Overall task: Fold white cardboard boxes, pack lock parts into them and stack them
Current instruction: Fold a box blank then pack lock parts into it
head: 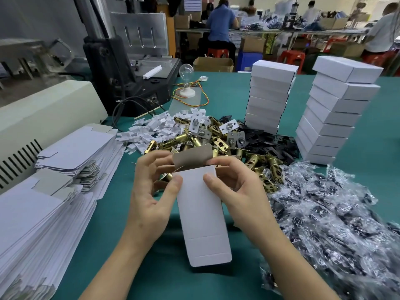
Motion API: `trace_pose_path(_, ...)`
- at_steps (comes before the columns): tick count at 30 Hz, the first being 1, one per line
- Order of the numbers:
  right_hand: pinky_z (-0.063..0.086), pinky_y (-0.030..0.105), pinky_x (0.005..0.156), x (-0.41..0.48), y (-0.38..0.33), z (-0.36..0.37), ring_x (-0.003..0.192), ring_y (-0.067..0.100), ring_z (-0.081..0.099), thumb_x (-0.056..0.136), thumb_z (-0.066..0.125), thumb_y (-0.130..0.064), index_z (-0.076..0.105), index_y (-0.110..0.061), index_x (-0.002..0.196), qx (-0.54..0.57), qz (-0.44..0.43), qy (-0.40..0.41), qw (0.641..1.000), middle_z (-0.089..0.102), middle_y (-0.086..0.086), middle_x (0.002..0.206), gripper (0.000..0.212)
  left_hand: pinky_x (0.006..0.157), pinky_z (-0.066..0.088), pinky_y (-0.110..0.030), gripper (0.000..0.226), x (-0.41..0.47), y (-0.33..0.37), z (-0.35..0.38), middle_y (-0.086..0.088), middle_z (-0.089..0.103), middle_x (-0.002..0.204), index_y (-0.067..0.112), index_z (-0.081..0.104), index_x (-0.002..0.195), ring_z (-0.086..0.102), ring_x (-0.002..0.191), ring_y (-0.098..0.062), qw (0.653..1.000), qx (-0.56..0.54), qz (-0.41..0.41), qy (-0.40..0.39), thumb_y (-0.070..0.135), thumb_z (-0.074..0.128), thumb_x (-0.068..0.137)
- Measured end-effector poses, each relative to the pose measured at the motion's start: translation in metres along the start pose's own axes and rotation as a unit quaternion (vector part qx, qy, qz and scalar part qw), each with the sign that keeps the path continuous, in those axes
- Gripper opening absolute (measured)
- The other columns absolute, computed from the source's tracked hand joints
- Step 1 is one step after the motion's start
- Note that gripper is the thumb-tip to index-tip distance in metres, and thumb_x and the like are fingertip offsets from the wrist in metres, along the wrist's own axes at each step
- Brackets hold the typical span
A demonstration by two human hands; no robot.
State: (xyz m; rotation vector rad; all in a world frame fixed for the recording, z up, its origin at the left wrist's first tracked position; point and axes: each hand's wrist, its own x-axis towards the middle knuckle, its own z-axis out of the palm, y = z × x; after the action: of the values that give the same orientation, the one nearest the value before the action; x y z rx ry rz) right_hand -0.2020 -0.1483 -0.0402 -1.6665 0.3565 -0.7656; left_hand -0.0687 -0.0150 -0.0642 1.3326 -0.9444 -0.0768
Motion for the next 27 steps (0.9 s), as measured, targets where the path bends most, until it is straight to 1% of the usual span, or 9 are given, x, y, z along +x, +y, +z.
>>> trace_pose_path(3,0.061,0.053,0.083,-0.001,0.0,0.0,0.093,0.019,0.074,0.089,0.073,-0.035,0.067,-0.037,0.111,-0.001,0.002,0.008,1.0,0.075,0.002,0.103,0.023,0.092,0.054,-0.029,0.055,0.001,-0.001,0.0,0.012,0.063,0.122,0.043,0.048,0.148,0.065,0.11,-0.018,1.0,0.01,-0.005,-0.021,0.03,0.062,0.096)
trace_pose_path(5,0.062,0.054,0.081,-0.002,0.0,0.0,0.093,0.02,0.075,0.089,0.075,-0.037,0.06,-0.043,0.12,0.0,0.008,0.019,1.0,0.074,0.002,0.107,0.035,0.092,0.055,-0.039,0.044,0.002,-0.002,-0.002,0.003,0.063,0.126,0.038,0.059,0.142,0.063,0.116,-0.027,0.998,0.036,0.014,-0.046,0.027,0.06,0.099)
trace_pose_path(7,0.063,0.053,0.077,-0.003,-0.002,0.0,0.091,0.021,0.077,0.09,0.075,-0.036,0.055,-0.047,0.127,0.012,0.016,0.017,1.0,0.074,0.001,0.108,0.043,0.09,0.053,-0.037,0.033,0.003,-0.002,-0.003,0.001,0.064,0.123,0.037,0.067,0.13,0.062,0.118,-0.03,0.996,0.049,0.044,-0.057,0.023,0.058,0.101)
trace_pose_path(10,0.063,0.052,0.074,-0.003,-0.003,0.0,0.09,0.019,0.075,0.095,0.074,-0.032,0.067,-0.044,0.119,-0.017,0.009,0.01,1.0,0.073,0.0,0.107,0.028,0.09,0.052,-0.031,0.025,0.002,0.001,-0.002,0.004,0.067,0.119,0.037,0.071,0.119,0.063,0.117,-0.026,0.996,0.049,0.046,-0.064,0.025,0.057,0.102)
trace_pose_path(14,0.064,0.046,0.07,-0.004,-0.002,0.002,0.085,0.017,0.075,0.093,0.075,-0.032,0.07,-0.04,0.113,-0.04,0.009,-0.006,0.999,0.074,-0.001,0.1,0.023,0.088,0.054,-0.025,0.024,0.003,0.006,0.001,0.0,0.074,0.11,0.032,0.074,0.106,0.069,0.107,-0.017,0.998,-0.015,-0.02,-0.054,0.05,0.059,0.103)
trace_pose_path(17,0.063,0.035,0.066,-0.005,-0.002,0.001,0.084,0.014,0.074,0.092,0.075,-0.033,0.07,-0.041,0.114,-0.069,0.004,-0.017,0.997,0.073,-0.007,0.099,0.024,0.082,0.055,-0.018,0.016,0.005,0.01,0.001,0.002,0.077,0.105,0.034,0.076,0.097,0.07,0.097,-0.009,0.994,-0.039,-0.081,-0.058,0.044,0.064,0.097)
trace_pose_path(21,0.063,0.042,0.067,-0.004,-0.002,0.0,0.084,0.016,0.074,0.095,0.072,-0.035,0.069,-0.043,0.115,-0.075,0.009,-0.025,0.997,0.074,-0.006,0.099,0.021,0.086,0.057,-0.024,0.017,0.006,0.007,-0.003,-0.002,0.077,0.112,0.029,0.077,0.107,0.071,0.103,-0.015,0.981,-0.078,-0.147,-0.099,0.034,0.064,0.099)
trace_pose_path(24,0.061,0.032,0.066,-0.005,-0.003,0.001,0.086,0.014,0.075,0.096,0.069,-0.039,0.068,-0.045,0.117,-0.066,0.014,-0.038,0.997,0.074,-0.006,0.101,0.022,0.089,0.056,-0.024,0.023,0.006,0.007,-0.002,0.0,0.077,0.115,0.03,0.078,0.114,0.07,0.106,-0.015,0.975,-0.087,-0.174,-0.112,0.029,0.062,0.097)
trace_pose_path(27,0.059,0.029,0.07,-0.005,-0.003,0.002,0.089,0.013,0.075,0.092,0.068,-0.044,0.067,-0.048,0.118,-0.069,0.021,-0.048,0.996,0.074,-0.007,0.103,0.026,0.085,0.057,-0.021,0.026,0.007,0.007,-0.003,0.001,0.078,0.111,0.034,0.08,0.111,0.072,0.101,-0.011,0.968,-0.115,-0.205,-0.091,0.028,0.061,0.095)
